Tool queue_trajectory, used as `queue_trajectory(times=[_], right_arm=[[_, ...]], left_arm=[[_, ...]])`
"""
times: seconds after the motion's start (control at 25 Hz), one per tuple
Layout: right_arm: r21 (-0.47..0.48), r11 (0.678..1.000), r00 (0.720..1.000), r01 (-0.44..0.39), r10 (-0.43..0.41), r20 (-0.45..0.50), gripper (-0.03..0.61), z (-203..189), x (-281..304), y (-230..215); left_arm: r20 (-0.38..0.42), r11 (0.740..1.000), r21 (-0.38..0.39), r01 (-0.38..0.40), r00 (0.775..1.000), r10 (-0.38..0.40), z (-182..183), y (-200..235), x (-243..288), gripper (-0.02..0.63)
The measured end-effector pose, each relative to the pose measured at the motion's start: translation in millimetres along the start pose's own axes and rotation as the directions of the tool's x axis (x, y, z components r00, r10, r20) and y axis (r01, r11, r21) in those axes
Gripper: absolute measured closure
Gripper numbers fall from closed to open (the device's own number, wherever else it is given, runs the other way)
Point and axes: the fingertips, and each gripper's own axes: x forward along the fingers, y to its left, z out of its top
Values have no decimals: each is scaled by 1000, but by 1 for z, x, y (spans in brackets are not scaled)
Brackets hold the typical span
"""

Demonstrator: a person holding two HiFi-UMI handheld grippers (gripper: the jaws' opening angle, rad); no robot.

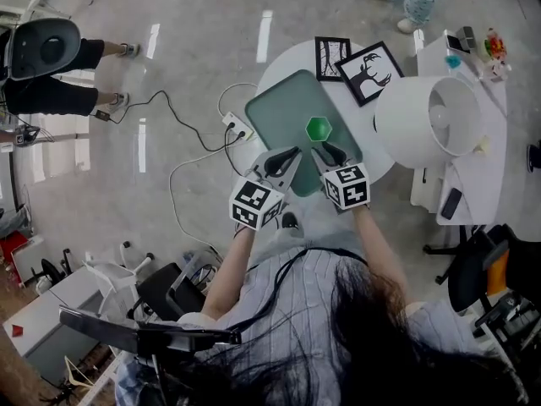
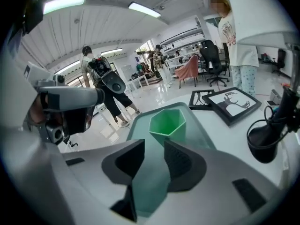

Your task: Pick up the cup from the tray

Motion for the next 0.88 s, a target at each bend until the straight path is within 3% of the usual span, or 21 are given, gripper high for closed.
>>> queue_trajectory(times=[0.2,0.4,0.88], right_arm=[[-11,1000,998,6,-6,-64,382,-13,16,-12],[3,998,997,59,-58,-59,310,-11,31,-28],[-229,968,990,102,-122,-72,256,-5,67,-42]], left_arm=[[18,1000,-22,-12,1000,13,7,9,8,598],[0,999,-39,-29,1000,29,1,14,7,598],[-26,996,-55,-75,997,74,-9,22,-4,598]])
